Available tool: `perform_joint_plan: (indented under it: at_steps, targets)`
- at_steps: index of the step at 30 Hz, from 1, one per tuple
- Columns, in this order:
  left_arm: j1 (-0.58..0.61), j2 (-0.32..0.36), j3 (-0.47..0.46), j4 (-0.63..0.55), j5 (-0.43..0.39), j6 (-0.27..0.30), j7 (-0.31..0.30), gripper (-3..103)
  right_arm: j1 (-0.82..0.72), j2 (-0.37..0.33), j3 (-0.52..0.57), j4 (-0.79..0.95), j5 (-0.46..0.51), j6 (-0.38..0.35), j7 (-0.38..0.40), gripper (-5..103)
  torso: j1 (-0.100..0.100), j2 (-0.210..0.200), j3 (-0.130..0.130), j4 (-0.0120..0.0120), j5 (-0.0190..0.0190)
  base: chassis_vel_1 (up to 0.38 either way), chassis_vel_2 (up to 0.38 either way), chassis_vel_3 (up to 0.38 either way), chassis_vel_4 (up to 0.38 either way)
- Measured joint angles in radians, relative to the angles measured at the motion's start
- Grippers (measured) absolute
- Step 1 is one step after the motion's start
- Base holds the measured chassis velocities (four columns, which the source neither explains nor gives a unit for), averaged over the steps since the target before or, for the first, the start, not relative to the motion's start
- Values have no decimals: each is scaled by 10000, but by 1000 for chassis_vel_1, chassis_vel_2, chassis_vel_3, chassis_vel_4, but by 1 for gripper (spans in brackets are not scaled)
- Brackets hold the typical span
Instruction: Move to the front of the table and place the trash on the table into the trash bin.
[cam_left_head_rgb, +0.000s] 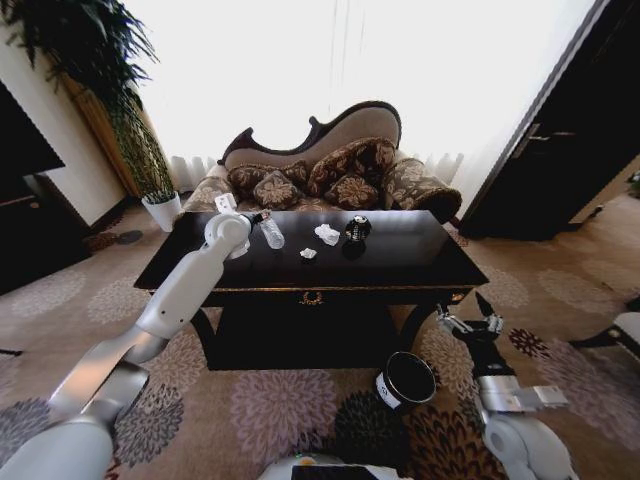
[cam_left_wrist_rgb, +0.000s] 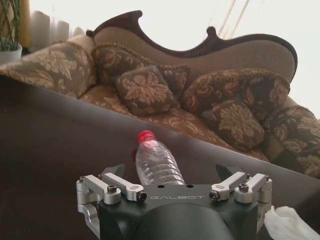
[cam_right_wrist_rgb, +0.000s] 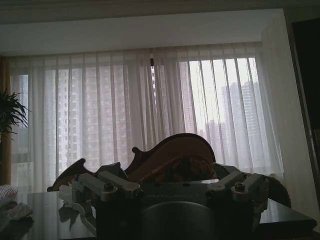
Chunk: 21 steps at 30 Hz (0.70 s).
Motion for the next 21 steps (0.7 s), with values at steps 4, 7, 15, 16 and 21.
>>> perform_joint_plan:
  at_steps: [4, 7, 15, 16, 21]
  targets:
    - [-124, -363, -17, 144, -595, 47, -421, 100, 29, 22, -4, 0, -83, 5, -2, 100, 0, 0, 0, 0, 1, 0, 0, 0, 0]
    - [-136, -638, -132, 193, -1023, 46, -812, 100, 28, 60, -5, 3, -143, 22, -3, 100, 1, 0, 0, -1, 1, 0, 0, 0, 0]
    - [64, -960, -460, 149, -1674, -33, -1870, 100, -21, 70, 64, -80, -213, 88, 21, 100, 0, 1, 0, 0, -1, 0, 0, 0, 0]
    - [75, -985, -477, 182, -1694, -18, -1944, 100, -14, 64, 67, -82, -226, 88, 25, 100, 0, 1, 0, 0, -1, 0, 0, 0, 0]
    - [71, -1042, -467, 369, -1572, 175, -2269, 100, 15, 59, 74, -126, -325, 95, 33, 100, 1, 1, 0, 1, -1, 0, 0, 0, 0]
